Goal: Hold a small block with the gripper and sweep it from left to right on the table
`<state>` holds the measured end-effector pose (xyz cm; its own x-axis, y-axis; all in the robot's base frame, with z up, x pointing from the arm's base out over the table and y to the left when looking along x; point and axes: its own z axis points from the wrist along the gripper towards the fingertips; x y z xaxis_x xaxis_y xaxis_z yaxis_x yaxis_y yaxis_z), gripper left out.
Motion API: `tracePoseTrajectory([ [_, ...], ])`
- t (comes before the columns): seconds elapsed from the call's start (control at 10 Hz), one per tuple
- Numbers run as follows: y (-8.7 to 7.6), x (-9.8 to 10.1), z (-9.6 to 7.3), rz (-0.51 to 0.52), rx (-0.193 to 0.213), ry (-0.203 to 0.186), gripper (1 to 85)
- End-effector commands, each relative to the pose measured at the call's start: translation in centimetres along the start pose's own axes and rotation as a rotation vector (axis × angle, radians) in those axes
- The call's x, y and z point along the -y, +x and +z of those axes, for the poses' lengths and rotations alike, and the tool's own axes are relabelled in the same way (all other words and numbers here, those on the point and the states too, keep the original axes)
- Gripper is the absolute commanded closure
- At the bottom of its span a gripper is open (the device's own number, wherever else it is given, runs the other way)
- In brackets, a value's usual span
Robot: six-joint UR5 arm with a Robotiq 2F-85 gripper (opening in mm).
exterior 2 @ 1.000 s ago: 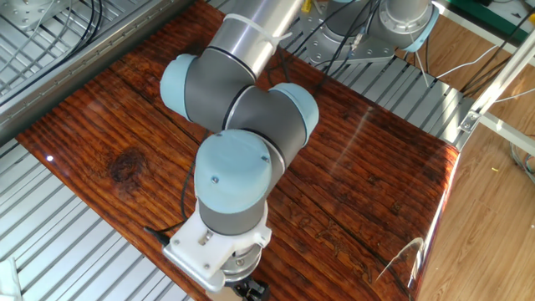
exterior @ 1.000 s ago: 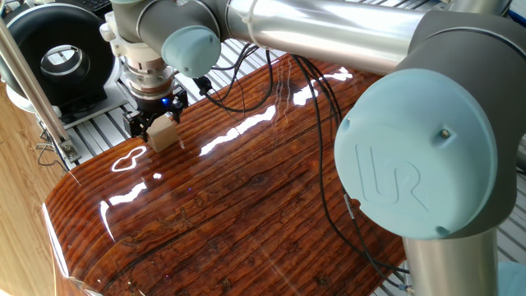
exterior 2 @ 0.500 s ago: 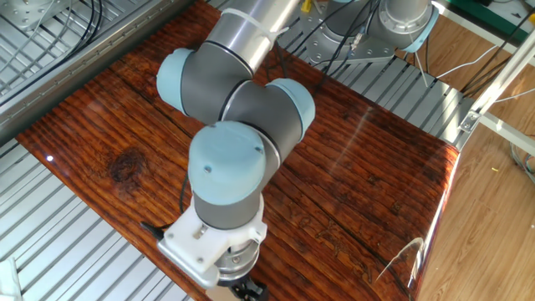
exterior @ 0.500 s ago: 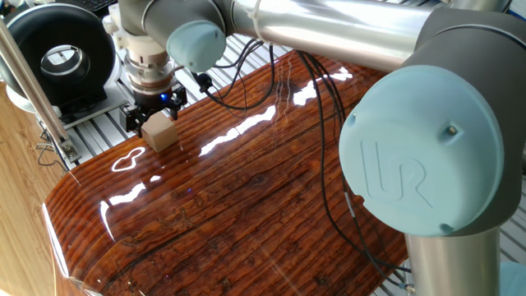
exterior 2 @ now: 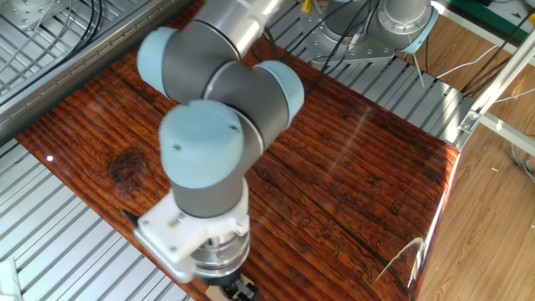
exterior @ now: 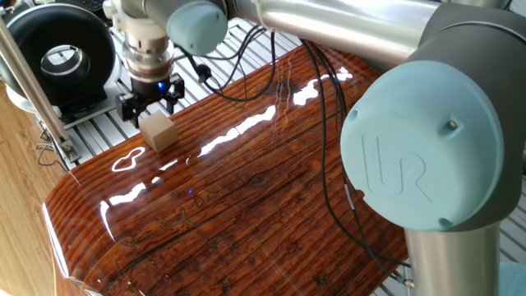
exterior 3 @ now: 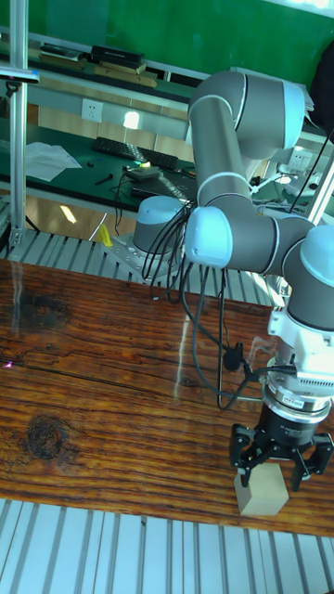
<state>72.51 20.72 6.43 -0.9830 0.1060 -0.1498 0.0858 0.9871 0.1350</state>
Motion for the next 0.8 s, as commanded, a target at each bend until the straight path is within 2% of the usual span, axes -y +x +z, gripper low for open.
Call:
tracePoseTrajectory([
  [0.0,-1.1,0.8,-1.8,0.151,-0.010,0.015,75.0],
  [0.1,-1.1,2.2,-1.9,0.151,-0.004,0.077,84.7],
  [0.3,-2.2,2.2,-2.3,0.136,0.015,0.072,84.7],
  [0.7,-2.4,2.0,-2.7,0.131,0.020,0.067,84.7],
])
